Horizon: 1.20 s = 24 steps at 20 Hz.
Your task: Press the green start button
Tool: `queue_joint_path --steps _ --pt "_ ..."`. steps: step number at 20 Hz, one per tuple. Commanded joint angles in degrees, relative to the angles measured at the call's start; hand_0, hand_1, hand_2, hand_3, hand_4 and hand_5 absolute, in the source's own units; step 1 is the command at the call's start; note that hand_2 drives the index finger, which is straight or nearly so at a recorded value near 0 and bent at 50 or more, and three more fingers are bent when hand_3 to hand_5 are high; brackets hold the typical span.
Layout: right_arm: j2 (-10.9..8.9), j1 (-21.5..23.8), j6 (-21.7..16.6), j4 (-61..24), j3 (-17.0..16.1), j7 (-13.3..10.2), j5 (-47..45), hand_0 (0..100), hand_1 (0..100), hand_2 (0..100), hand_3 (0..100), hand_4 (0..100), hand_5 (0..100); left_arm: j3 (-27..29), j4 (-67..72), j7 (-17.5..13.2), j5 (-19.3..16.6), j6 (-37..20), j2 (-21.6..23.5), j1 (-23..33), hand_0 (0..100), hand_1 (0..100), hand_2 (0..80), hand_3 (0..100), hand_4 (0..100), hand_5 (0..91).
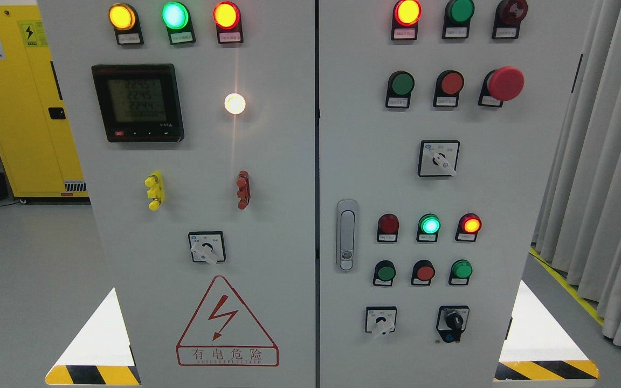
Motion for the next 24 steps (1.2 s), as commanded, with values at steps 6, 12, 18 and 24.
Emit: queue_joint_path --steps 6,12,18,24 --pt "2.24 4.44 -0.87 -52.18 8.65 10.07 5.46 16 45 0 23 26 12 -0.04 -1.50 -0.01 0.00 0.04 -3.95 -1.58 12 56 0.0 0 0 0.0" --pt "1.63 1.11 -12.89 -56.07 8.39 13.08 13.28 17 46 0 29 32 21 -0.04 -1.50 -0.01 0.00 -0.05 -5.18 -1.58 12 56 0.0 0 0 0.0" --pt "0.66 -7.76 -19.93 -57.12 5.84 12.46 21.36 19 47 0 35 39 30 -0.21 -1.58 -0.01 -0.17 -0.05 -6.06 -1.58 12 56 0.0 0 0 0.0" --pt "0.22 -19.01 -22.41 -56.07 4.78 3.94 31.92 25 53 0 53 55 53 -0.21 -1.58 -0.01 -0.09 0.04 -6.06 -1.58 12 56 0.0 0 0 0.0"
